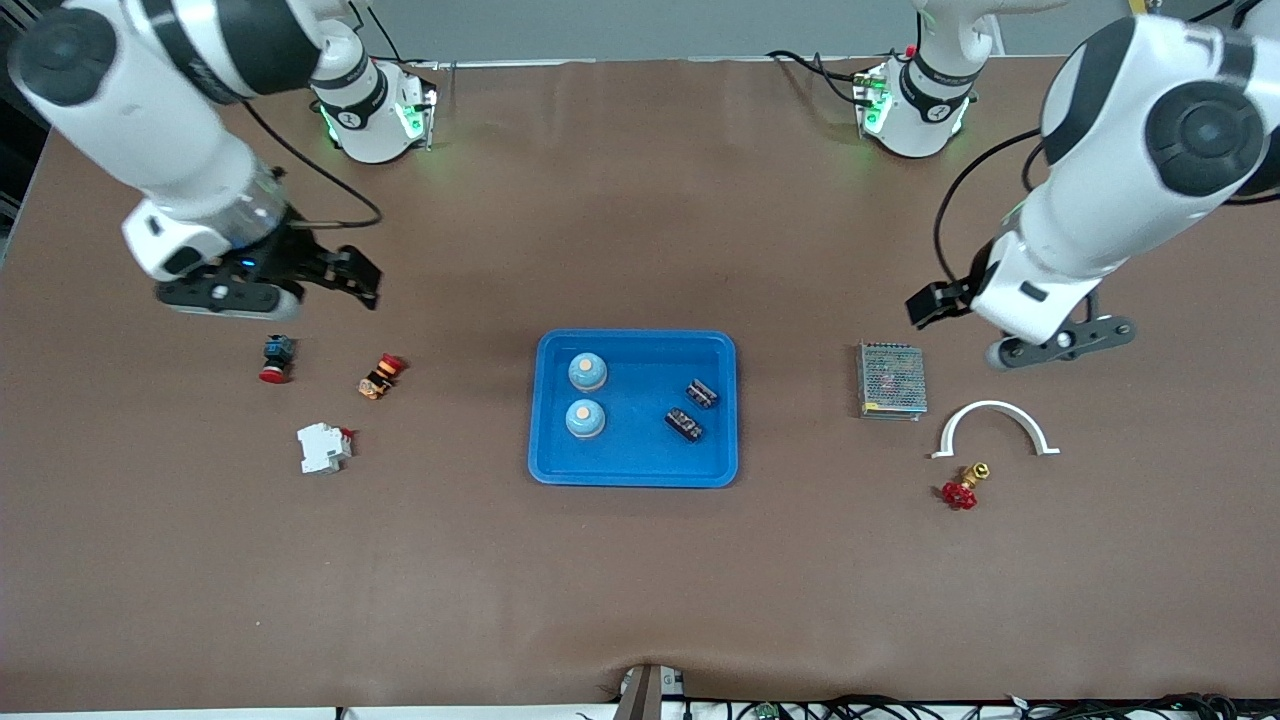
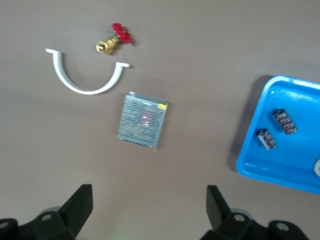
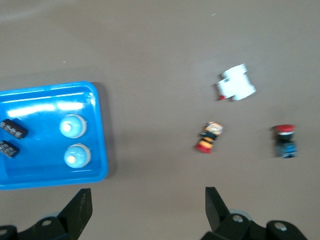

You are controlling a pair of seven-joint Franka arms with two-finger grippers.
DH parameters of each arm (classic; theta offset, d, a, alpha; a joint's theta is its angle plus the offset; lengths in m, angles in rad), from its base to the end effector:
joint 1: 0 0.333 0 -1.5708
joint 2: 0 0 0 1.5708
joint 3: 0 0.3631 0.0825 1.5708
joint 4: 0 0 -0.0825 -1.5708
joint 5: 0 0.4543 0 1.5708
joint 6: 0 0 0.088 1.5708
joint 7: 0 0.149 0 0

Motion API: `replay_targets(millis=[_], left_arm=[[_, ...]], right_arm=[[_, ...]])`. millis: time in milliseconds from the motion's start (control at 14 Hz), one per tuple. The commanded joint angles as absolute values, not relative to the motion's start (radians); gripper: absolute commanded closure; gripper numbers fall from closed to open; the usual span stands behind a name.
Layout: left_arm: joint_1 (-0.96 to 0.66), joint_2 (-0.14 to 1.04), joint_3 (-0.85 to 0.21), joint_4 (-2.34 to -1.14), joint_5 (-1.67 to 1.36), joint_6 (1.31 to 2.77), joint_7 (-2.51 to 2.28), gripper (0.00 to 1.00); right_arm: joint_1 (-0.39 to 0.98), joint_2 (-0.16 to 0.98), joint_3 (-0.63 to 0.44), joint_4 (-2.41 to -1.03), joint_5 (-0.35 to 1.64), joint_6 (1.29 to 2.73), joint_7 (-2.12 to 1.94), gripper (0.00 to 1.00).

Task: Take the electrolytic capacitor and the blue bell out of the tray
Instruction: 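Lower the right gripper to a blue button while the left gripper reaches a capacitor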

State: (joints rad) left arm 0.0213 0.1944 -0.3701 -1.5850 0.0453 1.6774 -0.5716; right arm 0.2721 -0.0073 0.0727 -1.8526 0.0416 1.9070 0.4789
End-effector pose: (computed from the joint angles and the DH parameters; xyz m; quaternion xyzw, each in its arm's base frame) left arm 0.6494 -0.2116 0.5108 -0.9929 -0.1093 0.0454 0.0083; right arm 0.5975 0.2196 0.5097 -0.9966 0.0732 -0.0204 0.0303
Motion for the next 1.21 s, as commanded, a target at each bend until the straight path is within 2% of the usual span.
replay_targets(millis=[0, 214, 357, 643, 929, 1143], left_arm=[[0.0, 0.247, -0.4, -1.598, 0.04, 1.75, -0.693, 0.0], [-0.07, 0.319, -0.4, -1.606, 0.051, 1.847, -0.891, 0.0], [-0.106, 0.366, -0.399, -1.606, 0.058, 1.902, -0.984, 0.12], [-0.175, 0.455, -0.394, -1.626, 0.067, 2.008, -1.162, 0.21], [-0.221, 0.563, -0.399, -1.634, 0.164, 2.15, -1.405, 0.21], [-0.267, 0.646, -0.393, -1.628, 0.169, 2.297, -1.558, 0.24]], right_arm=[[0.359, 0.04, 0.061, -1.844, 0.043, 1.942, 0.587, 0.0], [0.426, 0.115, 0.061, -1.821, 0.04, 1.977, 0.595, 0.0], [0.462, 0.181, 0.061, -1.786, 0.04, 1.982, 0.595, 0.0], [0.521, 0.305, 0.061, -1.773, 0.038, 2.103, 0.595, 0.0], [0.564, 0.411, 0.061, -1.763, 0.038, 2.215, 0.594, 0.0], [0.586, 0.477, 0.06, -1.726, 0.034, 2.218, 0.594, 0.0]])
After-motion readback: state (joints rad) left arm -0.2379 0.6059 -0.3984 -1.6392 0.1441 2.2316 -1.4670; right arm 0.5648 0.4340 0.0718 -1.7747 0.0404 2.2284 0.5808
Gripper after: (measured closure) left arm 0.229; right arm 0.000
